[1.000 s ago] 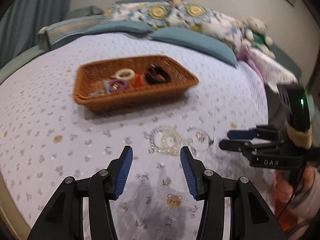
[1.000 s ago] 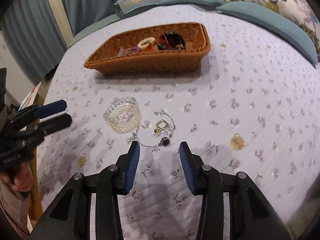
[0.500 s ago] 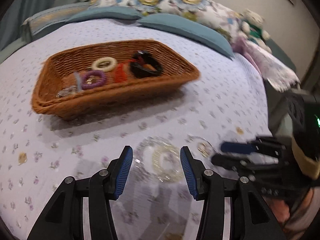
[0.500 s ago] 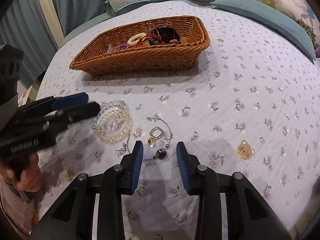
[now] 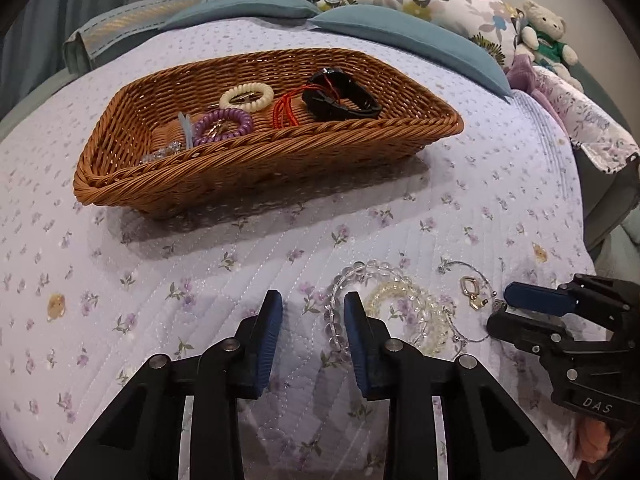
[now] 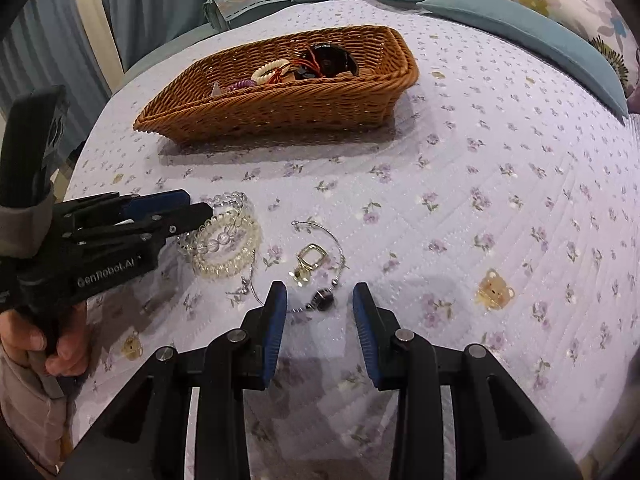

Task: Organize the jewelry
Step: 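Move both tools back over the clear bead bracelets and gold square charm, then grasp a clear bead bracelet with the left tool while the right tool grasps the gold square charm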

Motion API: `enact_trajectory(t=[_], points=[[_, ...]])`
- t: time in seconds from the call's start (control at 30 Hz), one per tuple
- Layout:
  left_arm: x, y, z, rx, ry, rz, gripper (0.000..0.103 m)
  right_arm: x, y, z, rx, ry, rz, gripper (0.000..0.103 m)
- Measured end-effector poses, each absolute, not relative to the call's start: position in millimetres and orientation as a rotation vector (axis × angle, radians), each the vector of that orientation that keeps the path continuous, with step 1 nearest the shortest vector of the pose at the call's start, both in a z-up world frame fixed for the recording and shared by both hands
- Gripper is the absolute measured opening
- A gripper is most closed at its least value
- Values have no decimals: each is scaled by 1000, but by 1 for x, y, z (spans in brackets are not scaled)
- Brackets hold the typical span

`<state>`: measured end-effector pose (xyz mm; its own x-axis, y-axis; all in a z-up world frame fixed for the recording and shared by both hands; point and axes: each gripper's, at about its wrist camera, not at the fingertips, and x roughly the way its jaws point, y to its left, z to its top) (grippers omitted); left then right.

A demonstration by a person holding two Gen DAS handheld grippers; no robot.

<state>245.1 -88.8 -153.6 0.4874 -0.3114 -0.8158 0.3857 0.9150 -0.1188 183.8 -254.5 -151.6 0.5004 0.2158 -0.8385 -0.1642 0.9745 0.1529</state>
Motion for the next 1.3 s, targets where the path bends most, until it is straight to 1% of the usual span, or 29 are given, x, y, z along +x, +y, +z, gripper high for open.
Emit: enact_trajectory(t=[0.03, 0.1, 0.13, 0.17, 0.2, 0.27, 0.3, 0.33, 0.47, 0.83, 1.07, 1.3], points=[[246, -90, -154, 90, 973, -421, 32, 185, -252, -152, 44, 1023, 219, 38], [245, -91, -154, 97, 971, -415, 32, 184, -246, -153, 1, 1019, 189, 32], [245, -93, -154, 102, 970, -412, 32, 183, -243, -153, -24, 1014, 175, 24], [245, -94, -154, 109, 967, -407, 30, 181, -241, -153, -41, 1011, 165, 19], [244, -95, -154, 117, 965, -404, 26, 180, -239, -153, -58, 1008, 153, 15], [243, -97, -154, 130, 959, -397, 19, 178, -239, -154, -63, 1006, 150, 14], [243, -97, -154, 132, 958, -396, 12, 176, -240, -153, -63, 1005, 153, 13], [242, -97, -153, 129, 959, -403, 7, 174, -240, -153, -62, 1004, 159, 12], [235, -95, -150, 112, 952, -402, 7, 165, -245, -149, -42, 991, 200, 12], [195, -69, -134, -69, 946, -452, 7, 143, -255, -131, 35, 961, 256, 12], [172, -46, -102, -185, 890, -496, 7, 130, -251, -95, 40, 879, 289, 12], [159, -41, -66, -206, 819, -537, 7, 125, -248, -68, 47, 828, 324, 12]])
